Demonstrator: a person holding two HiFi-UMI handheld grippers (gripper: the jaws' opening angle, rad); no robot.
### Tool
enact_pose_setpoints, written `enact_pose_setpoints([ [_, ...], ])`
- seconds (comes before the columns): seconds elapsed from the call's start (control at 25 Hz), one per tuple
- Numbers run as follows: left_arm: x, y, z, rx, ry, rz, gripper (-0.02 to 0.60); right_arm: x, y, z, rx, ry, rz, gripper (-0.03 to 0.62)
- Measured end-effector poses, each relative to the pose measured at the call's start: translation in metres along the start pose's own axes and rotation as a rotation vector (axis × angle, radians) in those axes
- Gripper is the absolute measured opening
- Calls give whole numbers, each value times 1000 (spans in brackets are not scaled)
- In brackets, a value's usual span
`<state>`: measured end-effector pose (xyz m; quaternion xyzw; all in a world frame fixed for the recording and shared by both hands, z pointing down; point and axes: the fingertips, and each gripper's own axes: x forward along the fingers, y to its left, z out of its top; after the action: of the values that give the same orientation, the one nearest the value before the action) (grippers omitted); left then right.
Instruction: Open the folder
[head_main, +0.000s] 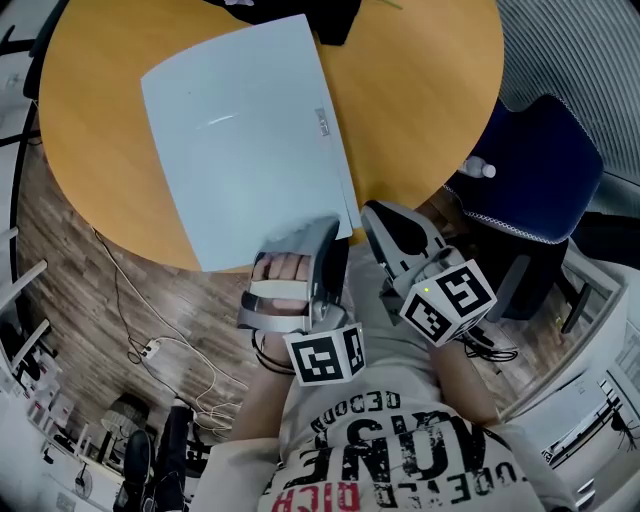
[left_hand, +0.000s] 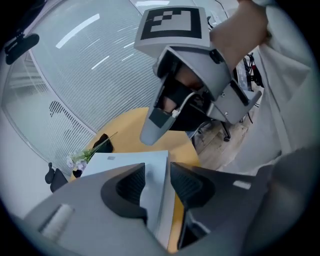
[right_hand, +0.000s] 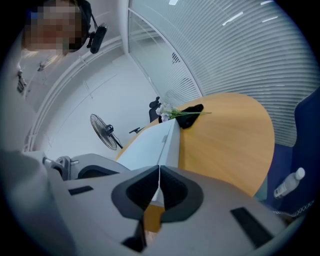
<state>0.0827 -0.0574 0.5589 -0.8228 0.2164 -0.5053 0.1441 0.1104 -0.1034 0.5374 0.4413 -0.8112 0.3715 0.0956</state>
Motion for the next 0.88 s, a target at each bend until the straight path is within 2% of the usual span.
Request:
enact_pose_setpoints([
  [0.24, 3, 1, 8, -31, 3, -9, 140, -2, 1, 0, -2, 6, 7, 12],
  [0.32, 1, 0, 9, -61, -2, -21, 108, -3, 2, -1, -3, 9, 10, 12],
  [0.56, -9, 5, 12, -163, -53, -42, 65, -2, 6, -1, -8, 9, 12, 14],
  [0.88, -18, 13, 16, -245, -96, -54, 38, 0, 11, -2, -15, 18, 20, 12],
])
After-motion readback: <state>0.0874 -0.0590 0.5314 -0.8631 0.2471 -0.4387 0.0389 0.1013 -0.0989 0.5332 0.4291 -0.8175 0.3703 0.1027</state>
